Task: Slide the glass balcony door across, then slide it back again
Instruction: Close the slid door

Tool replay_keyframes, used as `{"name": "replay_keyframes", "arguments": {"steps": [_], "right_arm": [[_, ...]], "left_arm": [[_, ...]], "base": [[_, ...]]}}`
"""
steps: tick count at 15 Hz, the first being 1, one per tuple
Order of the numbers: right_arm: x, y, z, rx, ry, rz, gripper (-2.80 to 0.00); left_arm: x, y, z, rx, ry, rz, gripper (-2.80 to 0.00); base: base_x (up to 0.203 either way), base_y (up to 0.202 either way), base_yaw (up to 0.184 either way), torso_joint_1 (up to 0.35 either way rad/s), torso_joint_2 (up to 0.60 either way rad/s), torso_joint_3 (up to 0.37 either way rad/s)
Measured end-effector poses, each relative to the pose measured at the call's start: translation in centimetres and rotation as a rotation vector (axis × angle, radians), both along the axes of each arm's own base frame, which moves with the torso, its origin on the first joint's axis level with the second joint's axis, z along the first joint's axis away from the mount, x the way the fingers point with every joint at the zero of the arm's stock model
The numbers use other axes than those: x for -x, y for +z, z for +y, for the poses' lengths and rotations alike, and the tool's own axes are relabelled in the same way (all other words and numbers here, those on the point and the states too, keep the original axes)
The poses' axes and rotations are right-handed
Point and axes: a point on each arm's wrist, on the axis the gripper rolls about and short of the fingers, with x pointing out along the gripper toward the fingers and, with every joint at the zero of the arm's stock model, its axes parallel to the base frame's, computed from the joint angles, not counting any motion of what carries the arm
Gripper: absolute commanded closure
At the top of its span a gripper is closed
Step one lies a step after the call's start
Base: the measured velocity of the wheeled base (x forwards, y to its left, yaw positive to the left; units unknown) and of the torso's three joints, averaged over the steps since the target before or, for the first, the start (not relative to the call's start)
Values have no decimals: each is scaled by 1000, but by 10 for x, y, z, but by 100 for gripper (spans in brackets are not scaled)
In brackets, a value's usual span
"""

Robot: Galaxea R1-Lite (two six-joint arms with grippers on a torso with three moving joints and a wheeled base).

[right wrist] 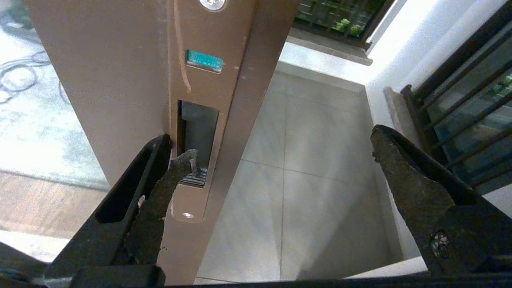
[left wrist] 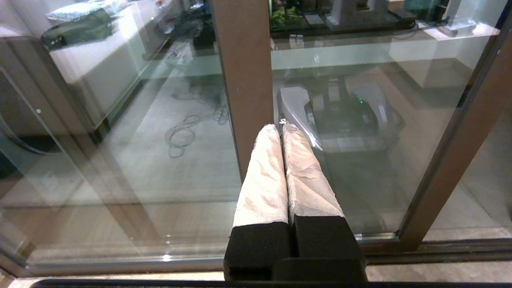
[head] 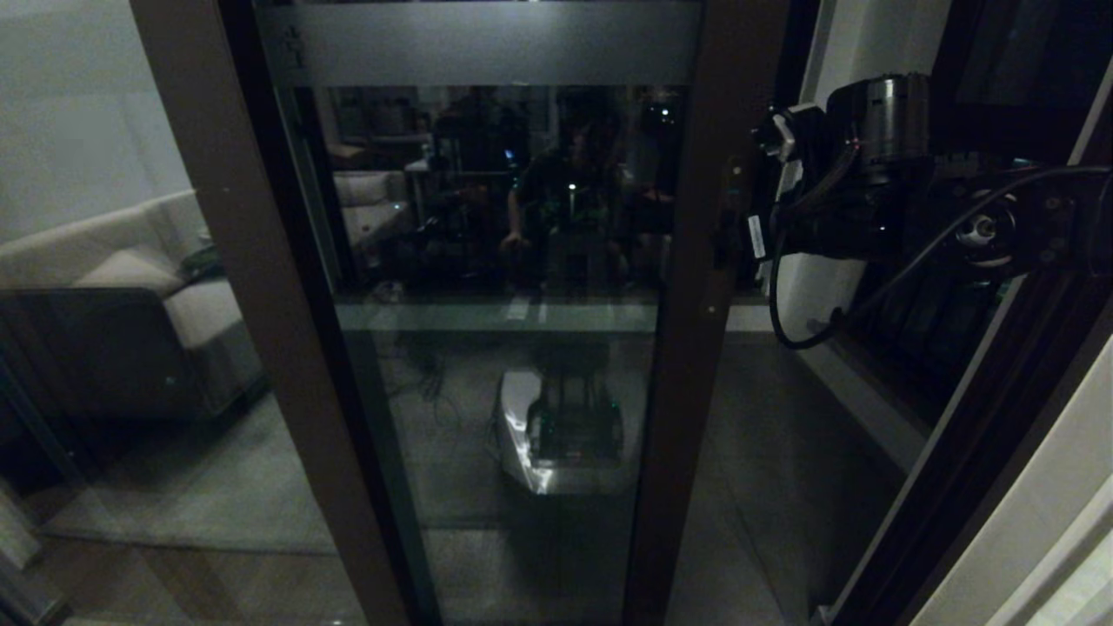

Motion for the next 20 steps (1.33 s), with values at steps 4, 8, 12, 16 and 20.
{"name": "replay_keyframes", "arguments": {"steps": [4, 8, 12, 16, 20], "right_arm": [[1, 0, -8, 4, -18, 4, -280], [0, 0, -13, 8, -35, 9, -280], [-1, 0, -19, 11, -48, 12, -280], [-2, -1, -29, 24, -64, 15, -280], [-3, -1, -33, 24, -75, 15, -280]], "left_arm": [[0, 0, 0, 0, 0, 0, 0], [0, 0, 0, 0, 0, 0, 0], [0, 0, 0, 0, 0, 0, 0], [0, 0, 0, 0, 0, 1, 0], [0, 0, 0, 0, 0, 1, 0]], "base": [[0, 0, 0, 0, 0, 0], [0, 0, 0, 0, 0, 0], [0, 0, 0, 0, 0, 0], [0, 0, 0, 0, 0, 0], [0, 0, 0, 0, 0, 0]]}}
